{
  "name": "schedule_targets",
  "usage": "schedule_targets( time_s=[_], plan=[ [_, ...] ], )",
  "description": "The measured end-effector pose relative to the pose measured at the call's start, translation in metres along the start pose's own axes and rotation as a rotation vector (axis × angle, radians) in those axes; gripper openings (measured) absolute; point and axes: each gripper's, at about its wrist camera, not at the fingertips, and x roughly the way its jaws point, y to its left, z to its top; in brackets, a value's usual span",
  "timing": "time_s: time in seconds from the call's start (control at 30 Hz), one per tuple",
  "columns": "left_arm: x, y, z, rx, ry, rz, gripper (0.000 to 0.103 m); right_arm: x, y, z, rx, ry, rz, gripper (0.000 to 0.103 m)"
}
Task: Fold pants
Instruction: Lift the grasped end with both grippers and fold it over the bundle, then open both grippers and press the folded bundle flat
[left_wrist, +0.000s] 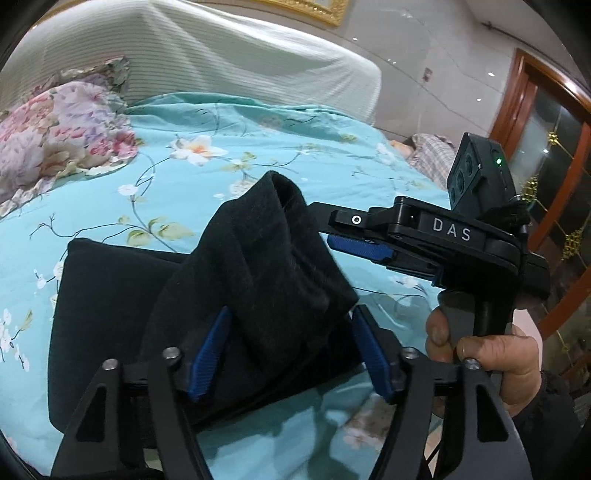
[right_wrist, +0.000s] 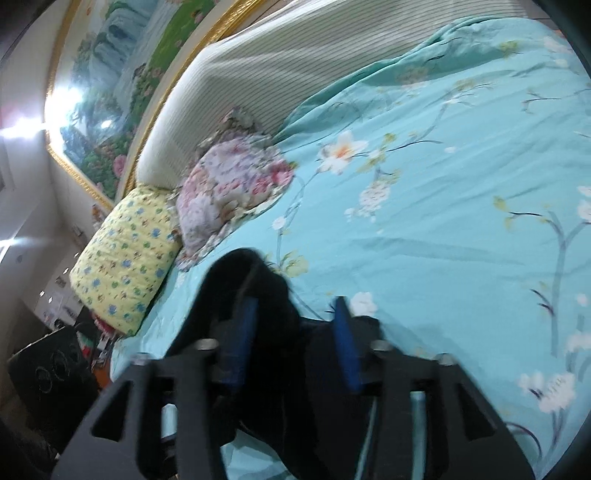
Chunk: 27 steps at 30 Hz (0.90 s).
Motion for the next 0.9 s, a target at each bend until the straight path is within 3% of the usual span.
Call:
schedule_targets(
  time_s=[0.17,0.3,0.53,0.9],
  plan=[
    [-0.009,0.002,-0.001,-0.014,-0.001,-0.039,0.071,-0.014,-0.006,-0.006,0.044,-0.017,-0.051,0.074],
    [-0.022,0.003,0.001,-0.020,-0.025,-0.053,0.077,-0.025,-0.008,-0.011,0.076,-0.042,-0.032,0.082],
    [-0.041,0.026,0.003,-0.089,-0.057,-0.019,0.079,-0.038,0.008,-0.018,0.057,-0.069,-0.046,0.086],
    [-0.055,0.079,-0.005,-0.235,-0.061,0.042,0.079,-0.029,0.032,-0.036,-0.019,-0.028,-0.128,0.088]
  ],
)
